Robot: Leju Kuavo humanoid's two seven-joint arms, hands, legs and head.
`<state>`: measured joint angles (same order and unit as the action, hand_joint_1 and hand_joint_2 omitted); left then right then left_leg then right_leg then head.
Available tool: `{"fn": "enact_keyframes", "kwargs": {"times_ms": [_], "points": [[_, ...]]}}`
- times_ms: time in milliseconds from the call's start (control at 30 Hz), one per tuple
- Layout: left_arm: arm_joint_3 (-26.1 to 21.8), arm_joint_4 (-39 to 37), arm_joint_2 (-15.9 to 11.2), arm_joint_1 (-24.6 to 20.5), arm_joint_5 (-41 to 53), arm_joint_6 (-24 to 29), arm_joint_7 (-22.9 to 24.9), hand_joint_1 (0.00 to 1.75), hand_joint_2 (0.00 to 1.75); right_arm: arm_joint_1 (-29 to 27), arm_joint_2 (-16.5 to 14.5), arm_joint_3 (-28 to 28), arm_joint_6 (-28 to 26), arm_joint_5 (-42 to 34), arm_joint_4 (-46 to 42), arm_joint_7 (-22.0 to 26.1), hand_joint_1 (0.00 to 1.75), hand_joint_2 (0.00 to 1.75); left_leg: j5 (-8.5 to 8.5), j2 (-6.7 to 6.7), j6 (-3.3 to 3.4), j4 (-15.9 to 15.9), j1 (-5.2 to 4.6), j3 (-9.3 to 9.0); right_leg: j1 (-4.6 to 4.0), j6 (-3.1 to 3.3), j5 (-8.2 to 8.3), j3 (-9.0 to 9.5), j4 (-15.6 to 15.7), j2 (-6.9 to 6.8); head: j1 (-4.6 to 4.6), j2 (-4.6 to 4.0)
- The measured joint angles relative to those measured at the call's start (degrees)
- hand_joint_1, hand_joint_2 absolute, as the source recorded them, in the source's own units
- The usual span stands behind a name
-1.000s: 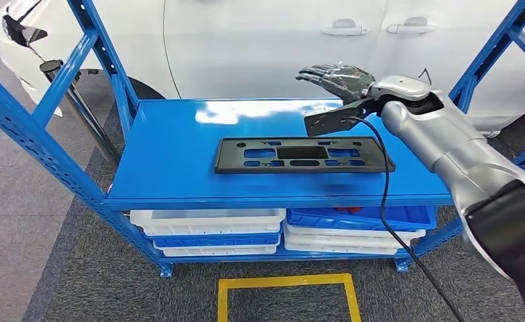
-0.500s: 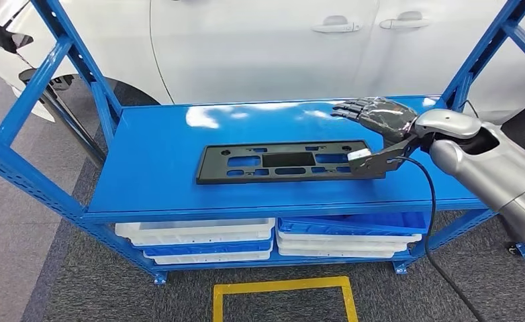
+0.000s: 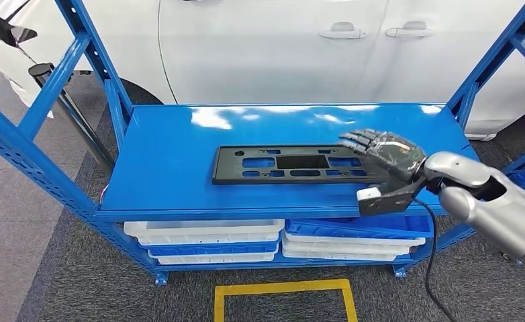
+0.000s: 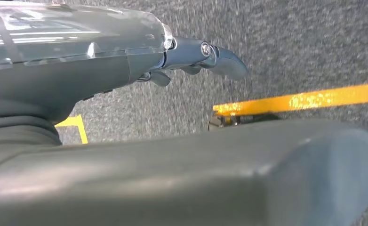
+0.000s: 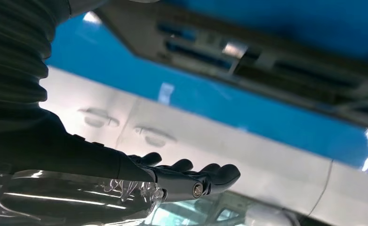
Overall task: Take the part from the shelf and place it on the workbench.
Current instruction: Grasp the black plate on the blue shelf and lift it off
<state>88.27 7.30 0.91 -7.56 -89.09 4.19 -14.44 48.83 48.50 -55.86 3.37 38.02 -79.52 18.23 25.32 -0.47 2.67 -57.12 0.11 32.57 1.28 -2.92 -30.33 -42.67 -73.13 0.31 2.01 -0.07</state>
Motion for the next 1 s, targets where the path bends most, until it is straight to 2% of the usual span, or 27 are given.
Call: {"fn": "enact_keyframes", "kwargs": {"times_ms": [33, 100, 133, 167, 200, 300, 367, 433, 467, 500, 533, 600, 667, 767, 833, 867, 933, 967, 1000], "points": [[0.0, 0.0, 0.1, 0.0, 0.0, 0.0, 0.0, 0.00, 0.00, -1.8, -0.1, 0.7, -0.7, 0.9, -0.5, -0.1, 0.00, 1.75, 0.12, -0.02, -0.10, -0.1, 0.00, -0.01, 0.10, -0.04, 1.61, 1.22, 2.5, -0.03, 0.00, 0.00], [0.0, 0.0, 0.3, 0.0, 0.0, 0.1, -0.1, 0.00, 0.00, -4.5, -0.7, 2.4, -2.0, 3.0, -0.9, -0.3, 0.00, 1.75, 0.54, -0.05, -0.54, -0.6, -0.09, 0.07, 0.12, 0.13, 4.94, 5.24, 10.3, -0.13, 0.00, 0.00], [0.0, 0.0, 0.3, -0.1, 0.0, 0.2, -0.1, 0.00, 0.00, -5.6, -1.3, 3.3, -2.7, 4.3, -0.9, -0.3, 0.00, 1.75, 0.77, -0.04, -0.82, -0.8, -0.18, 0.13, 0.01, 0.42, 5.81, 6.67, 13.1, -0.13, 0.00, 0.00], [-0.1, 0.0, 0.4, -0.1, 0.0, 0.3, -0.2, 0.00, 0.00, -6.8, -2.1, 4.2, -3.4, 5.6, -0.8, -0.3, 0.00, 1.75, 0.95, -0.03, -1.09, -1.0, -0.27, 0.17, -0.15, 0.76, 6.02, 7.39, 14.6, -0.11, 0.00, 0.01], [-0.1, 0.0, 0.4, -0.2, 0.0, 0.4, -0.2, 0.00, 0.00, -7.9, -2.9, 4.9, -4.0, 6.8, -0.7, -0.3, 0.00, 1.75, 1.03, -0.01, -1.34, -1.0, -0.33, 0.18, -0.32, 1.14, 5.81, 7.45, 14.7, -0.06, 0.00, 0.01], [-0.1, 0.0, 0.5, -0.3, 0.0, 0.6, -0.3, 0.00, 0.00, -10.4, -5.1, 6.6, -5.8, 9.3, 0.1, 0.0, 0.00, 1.75, 1.89, 0.01, -2.19, -1.8, -0.26, 0.34, -0.05, 2.18, 5.82, 7.58, 15.0, -0.16, 0.00, 0.01], [-0.1, 0.0, 0.5, -0.4, 0.0, 0.7, -0.3, 0.00, 0.00, -11.1, -7.0, 7.4, -7.5, 10.8, 1.5, 0.3, 0.00, 1.75, 4.74, 0.06, -2.78, -6.9, -0.09, 2.59, 0.06, 2.76, 5.80, 7.74, 15.1, -0.32, 0.00, 0.02], [-0.1, 0.0, 0.5, -0.4, 0.0, 0.7, -0.3, 0.00, 0.00, -11.6, -9.2, 7.8, -9.2, 12.2, 3.5, 0.6, 0.00, 1.75, 8.00, 0.08, -3.11, -14.6, 0.03, 6.40, -0.03, 3.04, 5.70, 7.77, 15.1, -0.34, 0.00, 0.00], [-0.1, 0.0, 0.5, -0.4, 0.0, 0.7, -0.3, 0.00, 0.00, -11.8, -10.2, 7.8, -9.8, 12.6, 4.5, 0.7, 0.00, 1.75, 8.48, 0.08, -3.16, -17.0, 0.05, 7.71, -0.07, 3.08, 5.67, 7.79, 15.1, -0.34, 0.00, 0.00], [-0.1, 0.0, 0.6, -0.4, 0.0, 0.7, -0.3, 0.00, 0.00, -12.0, -11.2, 7.9, -10.3, 13.0, 5.5, 0.8, 0.00, 1.75, 7.93, 0.09, -3.14, -17.5, 0.06, 8.18, -0.09, 3.09, 5.63, 7.83, 15.0, -0.32, 0.00, 0.01], [-0.1, 0.0, 0.6, -0.4, 0.0, 0.7, -0.3, 0.00, 0.00, -12.1, -12.1, 7.9, -10.5, 13.3, 6.3, 0.8, 0.00, 1.75, 6.34, 0.09, -3.01, -15.7, 0.06, 7.55, -0.10, 3.07, 5.59, 7.91, 15.0, -0.31, 0.00, 0.01], [-0.1, 0.0, 0.6, -0.5, 0.0, 0.8, -0.3, 0.00, 0.00, -12.1, -13.3, 8.2, -10.7, 13.4, 7.5, 0.8, 0.00, 1.75, 2.22, 0.09, -2.46, -7.6, 0.00, 3.94, -0.13, 2.87, 5.45, 8.14, 15.0, -0.30, 0.00, 0.01], [-0.1, 0.0, 0.6, -0.5, 0.0, 0.8, -0.3, 0.00, 0.00, -12.1, -14.1, 8.4, -10.8, 13.5, 8.4, 0.8, 0.00, 1.75, 0.34, 0.08, -1.95, -2.0, -0.22, 1.37, -0.30, 2.38, 5.37, 8.20, 14.9, -0.29, 0.00, 0.01], [-0.1, 0.0, 0.6, -0.5, 0.0, 0.8, -0.3, 0.00, 0.00, -12.1, -14.8, 8.6, -10.9, 13.5, 9.2, 0.8, 0.00, 1.75, 0.07, 0.03, -1.25, -0.9, -0.31, 0.99, -0.32, 1.37, 5.45, 8.19, 15.1, -0.31, 0.00, 0.02], [-0.1, 0.0, 0.6, -0.5, 0.0, 0.8, -0.3, 0.00, 0.00, -12.0, -15.0, 8.9, -10.9, 13.5, 9.6, 0.8, 0.00, 1.75, -0.36, 0.06, -0.57, -0.2, -0.11, 0.70, -0.19, 0.84, 4.09, 7.53, 13.4, -0.31, 0.00, 0.02], [-0.1, 0.0, 0.6, -0.5, 0.0, 0.8, -0.3, 0.00, 0.00, -12.0, -15.1, 9.0, -10.9, 13.5, 9.8, 0.8, 0.00, 1.75, -0.52, 0.08, -0.33, 0.0, -0.04, 0.57, -0.13, 0.65, 2.53, 6.40, 10.8, -0.30, 0.00, 0.02], [-0.1, 0.0, 0.7, -0.5, 0.0, 0.8, -0.3, 0.00, 0.00, -12.1, -15.3, 9.0, -11.0, 13.5, 10.2, 0.9, 0.00, 1.75, -0.54, 0.09, -0.16, 0.1, -0.19, 0.58, -0.10, 0.35, -0.98, 2.89, 3.3, -0.29, 0.00, 0.01], [-0.1, 0.0, 0.7, -0.5, 0.0, 0.8, -0.3, 0.00, 0.00, -12.2, -15.4, 9.0, -11.0, 13.5, 10.5, 0.9, 0.00, 1.75, -0.51, 0.08, -0.12, 0.1, -0.26, 0.59, -0.09, 0.25, -1.96, 1.42, 0.3, -0.30, 0.00, 0.01], [-0.1, 0.0, 0.7, -0.5, 0.0, 0.8, -0.3, 0.00, 0.00, -12.4, -15.5, 9.0, -11.1, 13.6, 10.7, 0.9, 0.00, 1.75, -0.48, 0.06, -0.09, 0.0, -0.31, 0.59, -0.08, 0.21, -1.81, 0.87, -0.8, -0.30, 0.00, 0.01]]}}
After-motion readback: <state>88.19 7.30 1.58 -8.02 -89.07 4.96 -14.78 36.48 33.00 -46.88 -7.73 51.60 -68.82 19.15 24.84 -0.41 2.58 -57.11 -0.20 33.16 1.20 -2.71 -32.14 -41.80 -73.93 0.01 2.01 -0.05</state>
